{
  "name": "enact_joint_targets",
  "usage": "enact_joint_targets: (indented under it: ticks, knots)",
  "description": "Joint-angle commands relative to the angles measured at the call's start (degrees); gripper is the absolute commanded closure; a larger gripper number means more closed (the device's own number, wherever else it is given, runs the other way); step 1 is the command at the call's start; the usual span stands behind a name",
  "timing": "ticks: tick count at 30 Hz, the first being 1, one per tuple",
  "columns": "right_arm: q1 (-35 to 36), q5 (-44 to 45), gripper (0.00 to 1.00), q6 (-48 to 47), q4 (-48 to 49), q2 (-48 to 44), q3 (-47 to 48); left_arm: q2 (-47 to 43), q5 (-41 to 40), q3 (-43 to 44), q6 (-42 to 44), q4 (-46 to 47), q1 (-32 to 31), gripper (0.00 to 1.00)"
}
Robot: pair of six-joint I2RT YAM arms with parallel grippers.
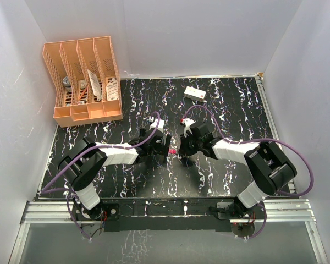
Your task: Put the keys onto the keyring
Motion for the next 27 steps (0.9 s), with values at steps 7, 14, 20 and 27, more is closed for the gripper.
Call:
enact_joint_targets:
  ticks: [7, 14, 20, 27]
  knots:
    - [0.4, 3.5, 1.0, -1.1, -0.2, 0.2, 3.2, 1.5, 0.5, -1.4, -0.6, -4.3, -0.2, 0.02]
    - [0.4, 5.4, 1.0, -1.5, -1.6, 0.2, 4.0, 1.7, 0.5, -1.3, -0.6, -4.3, -0.2, 0.02]
    - [0.4, 6.6, 1.0, -1.6, -2.0, 0.1, 4.3, 1.6, 0.4, -1.3, -0.5, -4.3, -0.2, 0.02]
    - [0.4, 8.0, 1.0, -2.8, -2.5, -0.1, 4.9, 1.8, 0.7, -1.2, -0.4, -4.2, -0.1, 0.02]
